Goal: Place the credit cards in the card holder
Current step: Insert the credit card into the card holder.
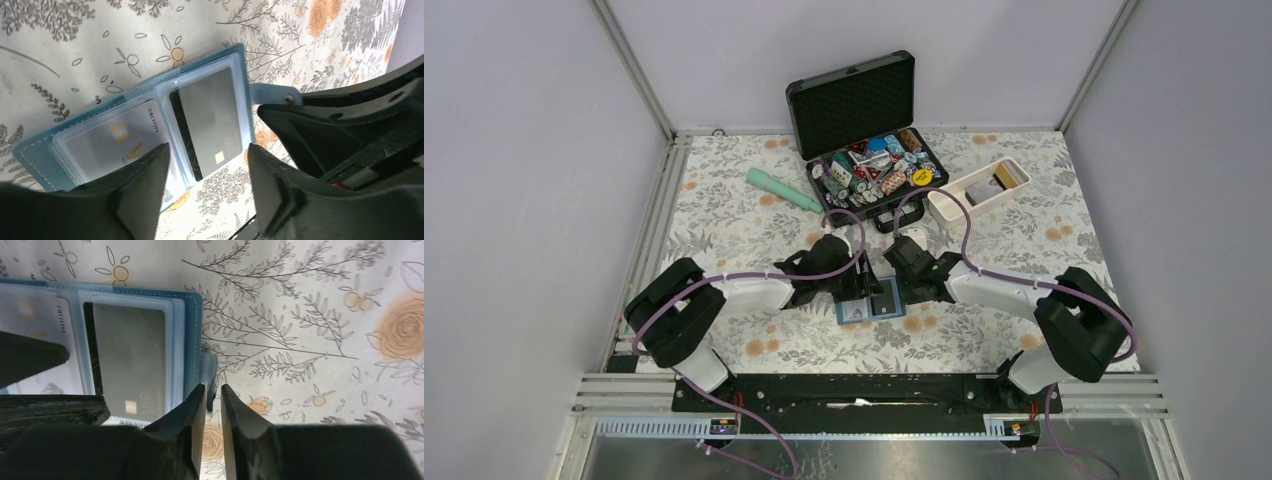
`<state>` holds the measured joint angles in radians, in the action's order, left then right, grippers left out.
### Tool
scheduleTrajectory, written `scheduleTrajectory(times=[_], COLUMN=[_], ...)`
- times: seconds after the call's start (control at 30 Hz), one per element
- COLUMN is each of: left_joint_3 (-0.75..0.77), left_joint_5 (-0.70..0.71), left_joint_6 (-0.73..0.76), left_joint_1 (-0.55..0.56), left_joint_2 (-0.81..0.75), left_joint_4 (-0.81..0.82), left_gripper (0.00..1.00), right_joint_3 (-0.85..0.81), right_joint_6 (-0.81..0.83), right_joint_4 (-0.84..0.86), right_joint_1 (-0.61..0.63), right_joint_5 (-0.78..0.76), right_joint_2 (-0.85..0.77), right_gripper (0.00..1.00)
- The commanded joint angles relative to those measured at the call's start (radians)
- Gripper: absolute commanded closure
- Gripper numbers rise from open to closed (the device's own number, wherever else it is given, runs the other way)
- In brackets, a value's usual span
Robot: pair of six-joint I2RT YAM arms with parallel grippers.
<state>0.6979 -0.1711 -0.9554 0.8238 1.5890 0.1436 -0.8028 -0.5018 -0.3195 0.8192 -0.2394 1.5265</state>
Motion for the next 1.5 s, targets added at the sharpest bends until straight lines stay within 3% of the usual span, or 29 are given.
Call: scheduleTrajectory(times=[0.0,0.23,0.37,0.5,0.7,0.9,1.13,1.47], left_joint_3=[0.054,0.062,0.06,0.031,-0.046,-0.145,-0.213,-0.251], left_joint_5=[0.032,0.074,0.098,0.094,0.093,0.074,0.003,-0.014], left_joint_6=[0.125,0.195,0.211,0.211,0.208,0.169,0.12,0.088], left_joint_1=[0.005,0.001,-0.014,-0.061,-0.154,-0.209,-0.213,-0.209], left_joint_2=[-0.046,-0.2,-0.308,-0.406,-0.508,-0.56,-0.518,-0.431], left_joint_4=[-0.043,-0.099,-0.177,-0.245,-0.315,-0.295,-0.185,-0.067], left_gripper=[0.31,0.03,0.01,0.01,0.01,0.01,0.02,0.09], right_joint_3=[-0.008,-0.093,-0.114,-0.122,-0.057,0.028,0.109,0.169], right_joint_6=[-0.043,-0.012,0.014,0.012,-0.036,-0.087,-0.13,-0.137], right_joint_4=[-0.062,-0.166,-0.184,-0.182,-0.028,0.128,0.204,0.213], right_joint_1=[0.009,0.009,0.008,0.008,0.005,0.005,0.006,0.008], right_joint_5=[-0.099,-0.168,-0.148,-0.069,0.138,0.291,0.319,0.209], right_joint_2=[-0.091,-0.168,-0.232,-0.293,-0.331,-0.311,-0.24,-0.187], right_gripper=[0.67,0.29,0.17,0.12,0.15,0.29,0.5,0.54])
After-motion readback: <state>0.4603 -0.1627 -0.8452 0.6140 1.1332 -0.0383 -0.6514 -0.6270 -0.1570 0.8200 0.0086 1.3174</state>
